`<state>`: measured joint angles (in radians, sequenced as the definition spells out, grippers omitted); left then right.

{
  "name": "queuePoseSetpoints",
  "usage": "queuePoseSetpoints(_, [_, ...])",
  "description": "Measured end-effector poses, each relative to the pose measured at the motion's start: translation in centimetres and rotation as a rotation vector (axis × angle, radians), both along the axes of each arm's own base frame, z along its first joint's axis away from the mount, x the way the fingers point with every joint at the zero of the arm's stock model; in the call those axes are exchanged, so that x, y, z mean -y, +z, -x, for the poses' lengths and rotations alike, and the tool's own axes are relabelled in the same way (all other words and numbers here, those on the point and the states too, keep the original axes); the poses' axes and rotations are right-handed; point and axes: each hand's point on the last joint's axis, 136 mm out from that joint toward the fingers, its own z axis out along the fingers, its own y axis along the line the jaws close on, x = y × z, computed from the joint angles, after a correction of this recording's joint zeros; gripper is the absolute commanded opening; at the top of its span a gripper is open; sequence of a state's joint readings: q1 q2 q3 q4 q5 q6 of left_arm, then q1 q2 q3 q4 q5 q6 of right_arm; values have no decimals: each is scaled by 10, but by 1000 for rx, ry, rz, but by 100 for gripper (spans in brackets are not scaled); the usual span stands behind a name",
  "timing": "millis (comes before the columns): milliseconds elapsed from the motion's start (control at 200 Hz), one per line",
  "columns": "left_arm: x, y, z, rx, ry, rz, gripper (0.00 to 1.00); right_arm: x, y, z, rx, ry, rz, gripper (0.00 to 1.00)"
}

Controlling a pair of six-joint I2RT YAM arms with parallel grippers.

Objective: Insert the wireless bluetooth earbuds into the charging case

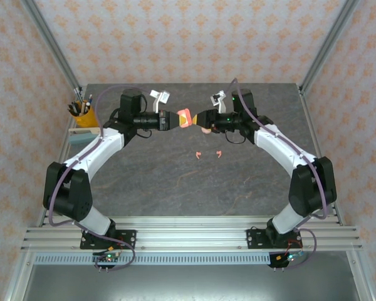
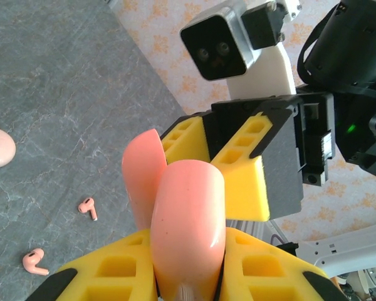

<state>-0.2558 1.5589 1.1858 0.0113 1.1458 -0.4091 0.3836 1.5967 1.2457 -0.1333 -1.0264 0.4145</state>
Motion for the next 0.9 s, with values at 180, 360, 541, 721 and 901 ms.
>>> queuePoseSetpoints(180, [2, 0, 0, 0, -5, 0, 0, -5, -2, -4, -5, 7, 1, 41])
queuePoseSetpoints(360, [8, -2, 1, -5, -18, -2, 0, -9, 2, -10, 0, 13, -6, 38])
queuePoseSetpoints(541, [8, -5, -1, -10, -14, -5, 0, -13, -1, -9, -9, 30, -11, 30])
queuePoseSetpoints(721, [9, -7, -3, -16, -15, -6, 0, -13, -1, -9, -11, 33, -12, 19])
queuePoseSetpoints(901, [9, -4, -4, -13, -15, -3, 0, -14, -4, -9, -13, 38, -12, 15])
